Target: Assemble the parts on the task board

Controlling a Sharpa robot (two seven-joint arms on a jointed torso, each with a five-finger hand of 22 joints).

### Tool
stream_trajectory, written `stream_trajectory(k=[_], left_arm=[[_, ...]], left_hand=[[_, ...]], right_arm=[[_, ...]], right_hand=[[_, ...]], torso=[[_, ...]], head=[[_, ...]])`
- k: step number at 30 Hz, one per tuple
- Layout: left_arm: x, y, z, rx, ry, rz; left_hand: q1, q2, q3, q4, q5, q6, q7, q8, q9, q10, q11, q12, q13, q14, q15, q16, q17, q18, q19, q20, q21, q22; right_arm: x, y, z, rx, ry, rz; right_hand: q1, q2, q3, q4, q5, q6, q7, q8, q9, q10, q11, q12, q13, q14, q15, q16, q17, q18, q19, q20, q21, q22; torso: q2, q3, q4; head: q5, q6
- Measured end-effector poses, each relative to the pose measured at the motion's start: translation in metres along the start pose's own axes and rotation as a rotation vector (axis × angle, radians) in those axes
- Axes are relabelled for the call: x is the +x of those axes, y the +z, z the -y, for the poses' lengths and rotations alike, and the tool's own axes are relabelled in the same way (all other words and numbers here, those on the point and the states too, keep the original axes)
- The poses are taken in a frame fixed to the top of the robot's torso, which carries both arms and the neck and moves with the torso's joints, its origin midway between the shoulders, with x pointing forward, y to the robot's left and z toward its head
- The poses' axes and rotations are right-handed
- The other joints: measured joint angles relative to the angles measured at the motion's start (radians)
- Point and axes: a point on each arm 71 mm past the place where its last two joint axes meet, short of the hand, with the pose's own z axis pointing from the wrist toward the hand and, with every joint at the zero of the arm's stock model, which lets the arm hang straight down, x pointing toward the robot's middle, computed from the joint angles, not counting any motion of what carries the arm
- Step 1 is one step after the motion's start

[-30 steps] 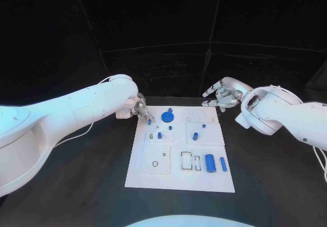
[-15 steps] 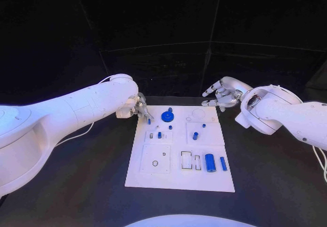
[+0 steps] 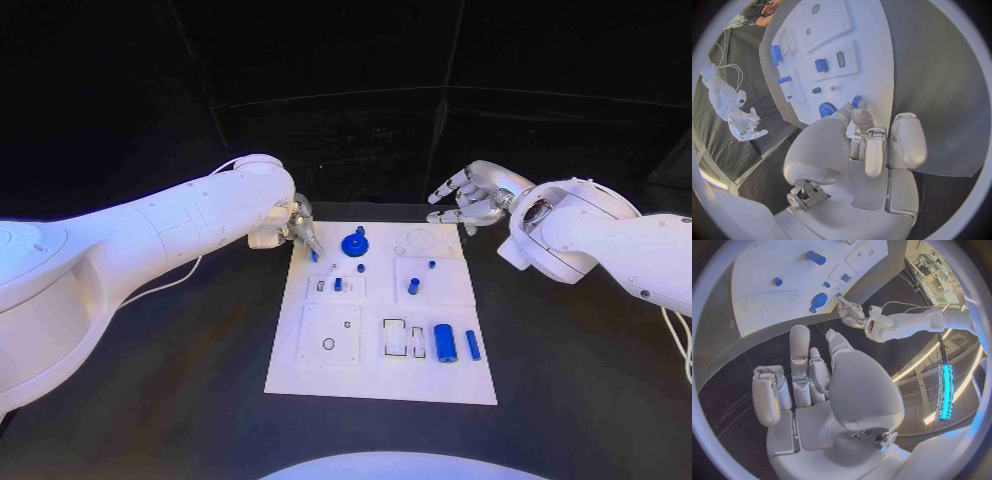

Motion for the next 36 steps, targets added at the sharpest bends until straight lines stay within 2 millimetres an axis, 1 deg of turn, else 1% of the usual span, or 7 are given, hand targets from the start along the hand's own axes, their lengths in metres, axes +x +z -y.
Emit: stream_trajectory(k=[1,9,16,21,27,30,36], left_arm=[[0.000,0.000,0.000,0.001,0.001,-0.001],[0.001,0.000,0.000,0.008,0.003,-0.005],[0.003,0.000,0.000,0.021,0.002,-0.002],[0.005,-0.001,-0.003,0.038,-0.011,0.009],[0.007,-0.009,-0.010,0.078,-0.039,0.032],[0.010,-0.014,-0.015,0.098,-0.056,0.046],[0.014,-0.025,-0.021,0.133,-0.087,0.072]], left_hand=[[0.000,0.000,0.013,-0.011,-0.002,0.000,0.000,-0.004,-0.003,0.000,0.000,-0.001,-0.002,0.000,0.000,0.000,0.000,0.000,0.000,0.000,0.000,0.000],[-0.002,-0.005,0.061,0.004,0.007,0.002,0.006,-0.023,-0.023,-0.005,0.006,-0.020,-0.022,0.004,0.004,0.000,0.000,0.000,0.004,0.004,0.000,0.004],[-0.054,-0.057,0.152,-0.014,0.099,0.005,0.012,-0.012,-0.020,-0.001,0.010,-0.026,-0.032,0.000,0.007,0.000,0.000,0.000,0.007,0.007,0.000,0.007],[-0.089,-0.091,0.208,-0.027,0.141,0.007,0.014,0.008,-0.003,0.011,0.007,-0.026,-0.031,0.000,0.007,0.000,0.000,0.000,0.007,0.007,0.000,0.010],[-0.116,-0.118,0.243,-0.033,0.195,0.022,0.010,0.017,0.004,0.028,0.005,-0.026,-0.032,0.000,0.007,0.000,0.000,0.000,0.007,0.007,0.005,0.017],[-0.135,-0.137,0.253,-0.037,0.264,0.033,0.007,0.024,0.008,0.038,0.001,-0.026,-0.028,0.000,0.007,0.000,0.000,0.000,0.008,0.007,0.011,0.024],[-0.141,-0.154,0.259,-0.037,0.299,0.043,0.003,0.024,0.010,0.049,-0.002,-0.019,-0.017,0.000,0.007,0.000,0.000,0.000,0.011,0.004,0.011,0.030]], right_arm=[[0.000,0.000,0.000,0.000,0.000,0.000],[0.000,0.000,0.000,0.000,0.000,-0.001],[0.000,0.000,0.000,0.001,0.000,-0.001],[0.000,-0.001,0.001,0.001,0.000,0.000],[-0.001,-0.001,0.002,0.004,-0.001,0.001],[-0.002,-0.002,0.003,0.006,-0.001,0.002],[-0.003,-0.002,0.004,0.009,-0.001,0.004]], right_hand=[[0.000,0.000,0.000,0.000,0.000,0.000,0.000,0.000,0.000,0.000,0.000,0.000,0.000,0.000,0.000,0.000,0.000,0.000,0.000,0.000,0.000,0.000],[0.000,0.000,0.000,0.000,0.000,0.000,0.000,0.000,0.000,0.000,0.000,0.000,0.000,0.000,0.000,0.000,0.000,0.000,0.000,0.000,0.000,0.000],[0.000,0.000,0.000,0.000,0.000,0.000,0.000,0.000,0.000,0.000,0.000,0.000,0.000,0.000,0.000,0.000,0.000,0.000,0.000,0.000,0.000,0.000],[0.000,0.000,0.000,0.000,0.000,0.000,0.000,0.000,0.000,0.000,0.000,0.000,0.000,0.000,0.000,0.000,0.000,0.000,0.000,0.000,0.000,0.000],[0.000,0.000,0.000,0.000,0.000,0.000,0.000,0.000,0.000,0.000,0.000,0.000,0.000,0.000,0.000,0.000,0.000,0.000,0.000,0.000,0.000,0.000],[0.000,0.000,0.000,0.000,0.000,0.000,0.000,0.000,0.000,0.000,0.000,0.000,0.000,0.000,0.000,0.000,0.000,0.000,0.000,0.000,0.000,0.000],[0.000,0.000,0.000,0.000,0.000,0.000,0.000,0.000,0.000,0.000,0.000,0.000,0.000,0.000,0.000,0.000,0.000,0.000,0.000,0.000,0.000,0.000]], torso=[[0.000,0.0001,0.0000],[0.000,0.0002,0.0001],[0.000,0.0003,0.0002],[-0.001,0.0005,0.0017],[-0.003,0.0009,0.0035],[-0.004,0.0012,0.0053],[-0.007,0.0028,0.0088]], head=[[0.000,0.000],[0.002,0.000],[0.003,0.002],[0.006,0.003],[0.008,0.002],[0.008,0.000],[0.008,-0.003]])
